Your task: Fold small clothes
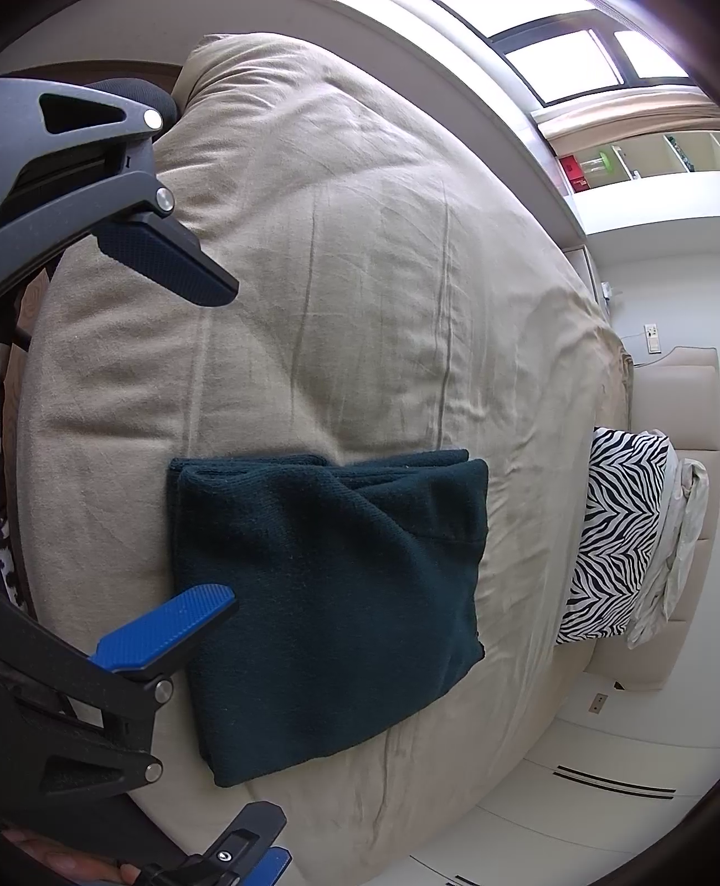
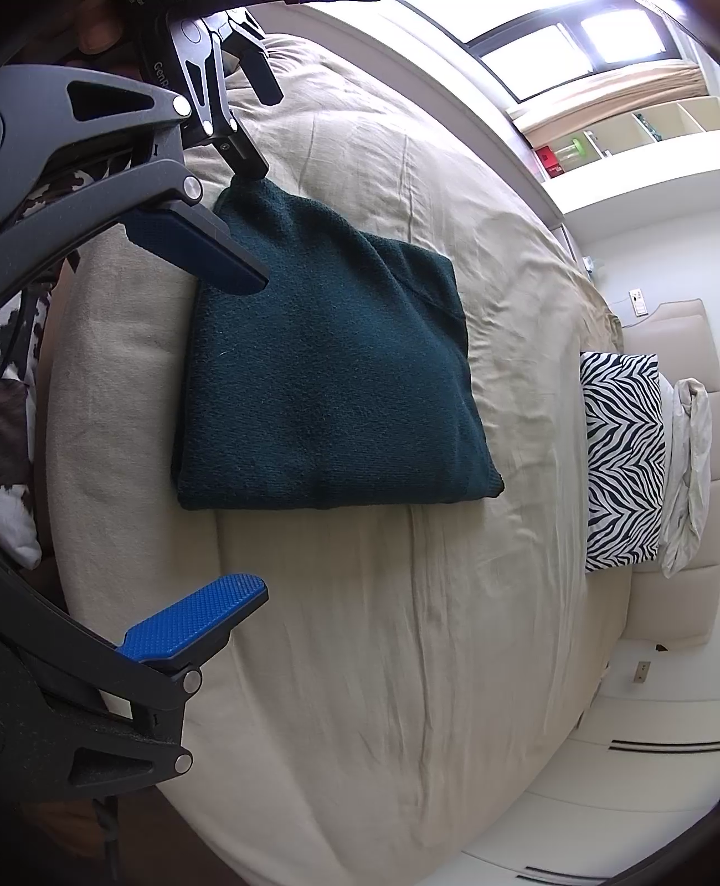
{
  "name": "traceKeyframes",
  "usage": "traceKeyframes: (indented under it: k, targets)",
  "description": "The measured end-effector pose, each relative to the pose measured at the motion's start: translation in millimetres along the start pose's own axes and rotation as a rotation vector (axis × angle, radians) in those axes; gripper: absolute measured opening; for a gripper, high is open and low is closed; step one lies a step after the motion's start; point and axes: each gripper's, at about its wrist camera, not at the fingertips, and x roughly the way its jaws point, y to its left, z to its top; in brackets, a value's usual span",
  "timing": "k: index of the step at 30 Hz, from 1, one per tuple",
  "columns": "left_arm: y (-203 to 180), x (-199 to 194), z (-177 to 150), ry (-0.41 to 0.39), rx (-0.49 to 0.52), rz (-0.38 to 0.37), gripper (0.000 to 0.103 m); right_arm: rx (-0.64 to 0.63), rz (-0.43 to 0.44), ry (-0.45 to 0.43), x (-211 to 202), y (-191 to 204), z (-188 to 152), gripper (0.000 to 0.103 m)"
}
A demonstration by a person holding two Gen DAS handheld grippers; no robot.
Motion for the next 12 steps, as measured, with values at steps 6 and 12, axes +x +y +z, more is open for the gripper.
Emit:
traceKeyframes:
  k: [6,12]
  targets:
    - [-0.1,-0.2,0.3,0.0,0.0,0.0,0.103,0.001,0.0,0.001,0.2,0.3,-0.8,0.103]
    - [0.4,-0.8,-1.9,-0.009,0.005,-0.001,0.103,0.002,0.001,0.003,0.1,0.5,-2.7,0.103]
